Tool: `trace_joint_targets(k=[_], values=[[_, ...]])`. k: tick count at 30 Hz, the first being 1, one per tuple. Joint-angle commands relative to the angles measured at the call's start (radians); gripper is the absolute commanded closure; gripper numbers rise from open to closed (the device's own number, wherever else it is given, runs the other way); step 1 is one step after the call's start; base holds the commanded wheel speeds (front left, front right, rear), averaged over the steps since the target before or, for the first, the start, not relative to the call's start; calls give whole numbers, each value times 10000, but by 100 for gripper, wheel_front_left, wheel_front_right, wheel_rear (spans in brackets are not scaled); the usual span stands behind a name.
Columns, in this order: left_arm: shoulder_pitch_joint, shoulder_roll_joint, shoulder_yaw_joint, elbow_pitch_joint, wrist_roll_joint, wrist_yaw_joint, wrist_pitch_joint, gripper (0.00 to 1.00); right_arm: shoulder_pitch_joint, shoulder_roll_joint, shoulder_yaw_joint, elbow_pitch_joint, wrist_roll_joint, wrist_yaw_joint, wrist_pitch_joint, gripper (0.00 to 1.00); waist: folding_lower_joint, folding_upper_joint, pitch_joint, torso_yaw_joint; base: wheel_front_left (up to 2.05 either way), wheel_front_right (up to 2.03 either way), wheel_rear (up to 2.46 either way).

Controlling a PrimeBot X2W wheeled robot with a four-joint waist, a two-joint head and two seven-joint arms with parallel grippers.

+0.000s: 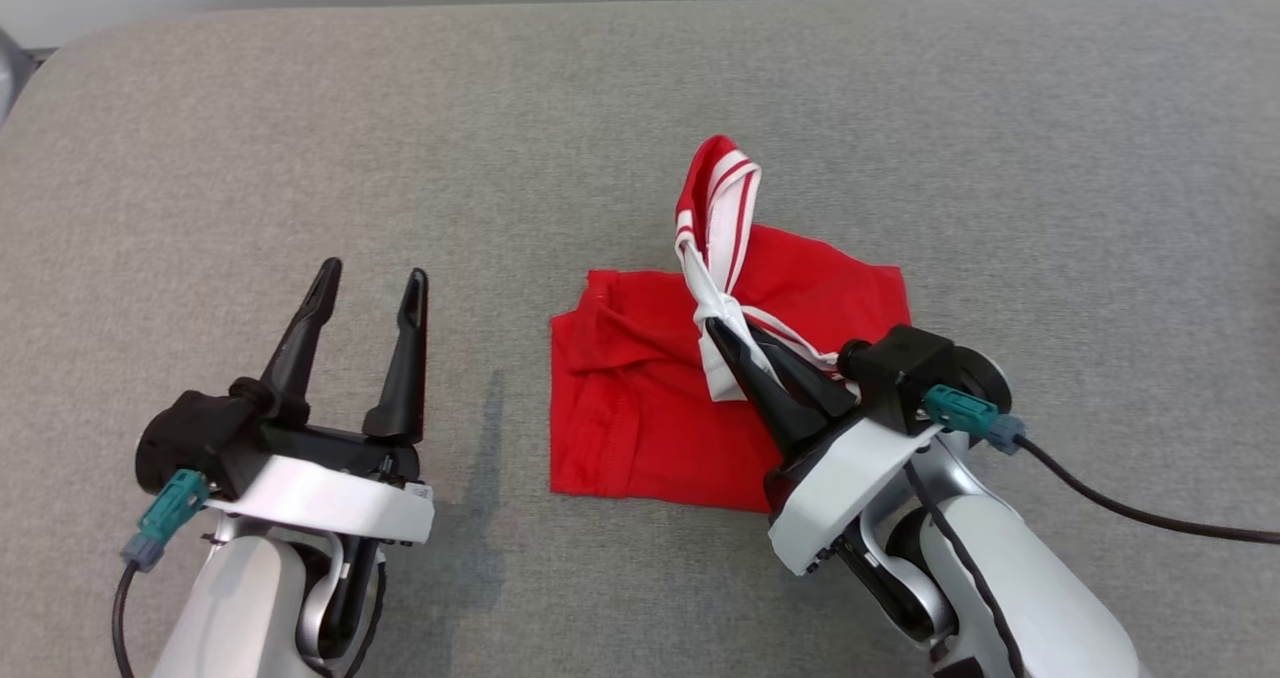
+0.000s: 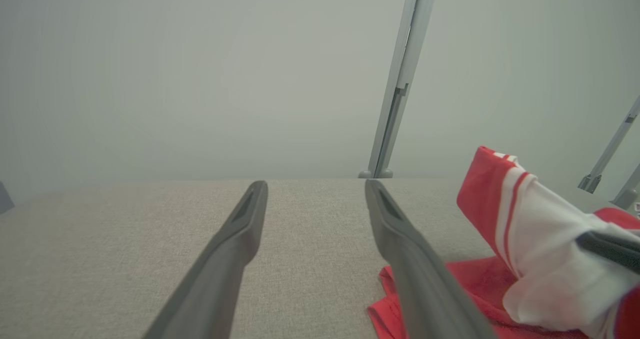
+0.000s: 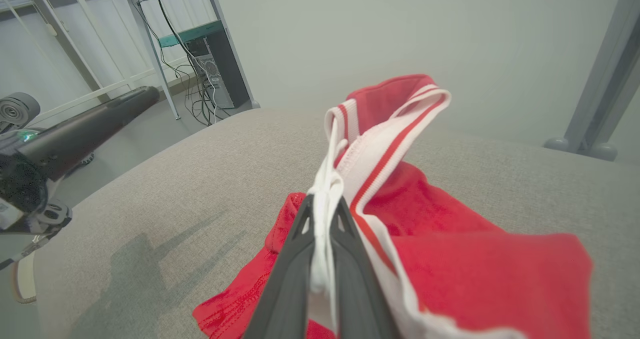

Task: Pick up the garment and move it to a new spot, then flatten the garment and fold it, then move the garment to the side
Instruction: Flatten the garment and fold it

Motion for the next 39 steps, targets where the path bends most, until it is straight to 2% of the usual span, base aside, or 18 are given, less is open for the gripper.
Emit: trace_joint_targets(k=[1, 10, 11, 12, 13, 20, 26, 31, 39], values=[[-195, -37, -35, 44, 73, -81, -34, 0, -214, 8, 91, 430, 75, -5, -213, 100, 0, 0, 125, 246, 0, 0, 0], [-336, -274, -132, 284, 161, -251, -34, 0, -894, 57, 1212, 2282, 1269, -5, -1186, 100, 0, 0, 309, 543, 0, 0, 0], [-341, -276, -118, 301, 170, -257, -34, 0, -949, 57, 1348, 2378, 1377, -5, -1283, 72, 0, 0, 314, 529, 0, 0, 0], [-350, -285, -107, 315, 171, -261, -34, 0, -987, 63, 1495, 2428, 1586, -5, -1374, 51, 0, 0, 322, 516, 0, 0, 0], [-355, -284, -82, 329, 185, -273, -34, 0, -1069, 67, 1652, 2454, 1643, -5, -1468, 0, 0, 0, 324, 491, 0, 0, 0], [-331, -250, 29, 419, 293, -331, -35, 0, -1257, 61, 2691, 1703, 2217, -5, -1991, 0, 0, 0, 190, 257, 0, 0, 0], [-145, -264, 150, 485, 375, -297, -35, 0, -1310, 57, 2567, 538, 2063, -5, -2389, 0, 0, 0, -45, 34, 0, 0, 0], [-24, -220, 246, 475, 391, -214, -35, 0, -1028, 45, 1376, -367, 1343, -5, -2473, 0, 0, 0, -233, -132, 0, 0, 0], [212, -128, 434, 417, 398, -19, -35, 0, 207, -227, -1903, -1106, -33, -5, -1992, 0, 0, 0, -408, -364, 0, 0, 0]])
